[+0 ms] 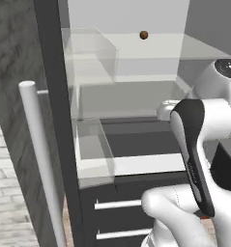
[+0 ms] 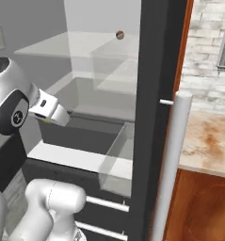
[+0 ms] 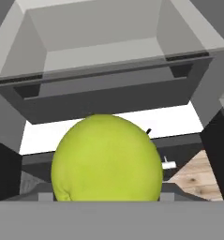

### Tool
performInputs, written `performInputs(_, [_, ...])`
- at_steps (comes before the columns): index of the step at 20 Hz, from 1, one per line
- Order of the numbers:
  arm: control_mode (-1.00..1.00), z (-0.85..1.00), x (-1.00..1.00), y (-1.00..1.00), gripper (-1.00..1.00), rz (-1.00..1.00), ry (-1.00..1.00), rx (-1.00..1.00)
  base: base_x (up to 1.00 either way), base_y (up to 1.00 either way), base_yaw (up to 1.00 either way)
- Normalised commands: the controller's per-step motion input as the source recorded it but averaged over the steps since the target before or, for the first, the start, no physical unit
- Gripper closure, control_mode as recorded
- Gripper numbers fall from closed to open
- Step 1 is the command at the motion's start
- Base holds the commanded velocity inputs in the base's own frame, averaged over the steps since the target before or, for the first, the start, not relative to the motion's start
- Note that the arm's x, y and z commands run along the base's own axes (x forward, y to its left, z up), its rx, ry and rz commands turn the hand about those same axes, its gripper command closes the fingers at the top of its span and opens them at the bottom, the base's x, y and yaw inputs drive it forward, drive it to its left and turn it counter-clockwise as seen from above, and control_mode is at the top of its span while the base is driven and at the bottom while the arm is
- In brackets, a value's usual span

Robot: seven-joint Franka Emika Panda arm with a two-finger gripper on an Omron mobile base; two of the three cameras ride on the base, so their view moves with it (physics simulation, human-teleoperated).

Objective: Pick the pear and apple from the fridge and place them on the plate next to the blender to make a fruit smoothie.

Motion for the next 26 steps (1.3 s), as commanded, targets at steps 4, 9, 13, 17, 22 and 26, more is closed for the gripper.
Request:
performInputs(4, [1.00,0.00,0.00,0.00,1.00,0.00,0.00,0.00,-0.88,0.00,-0.76])
performInputs(9, [1.00,0.00,0.00,0.00,1.00,0.00,0.00,0.00,-0.33,0.00,-0.96])
performInputs(13, [1.00,0.00,0.00,0.00,1.00,0.00,0.00,0.00,-0.13,-0.09,-0.91])
performInputs(17, [1.00,0.00,0.00,0.00,1.00,0.00,0.00,0.00,-0.05,-0.34,-0.84])
performInputs(22, [1.00,0.00,0.00,0.00,1.00,0.00,0.00,0.00,-0.03,-0.43,-0.82])
performInputs(26, [1.00,0.00,0.00,0.00,1.00,0.00,0.00,0.00,0.00,-0.59,-0.79])
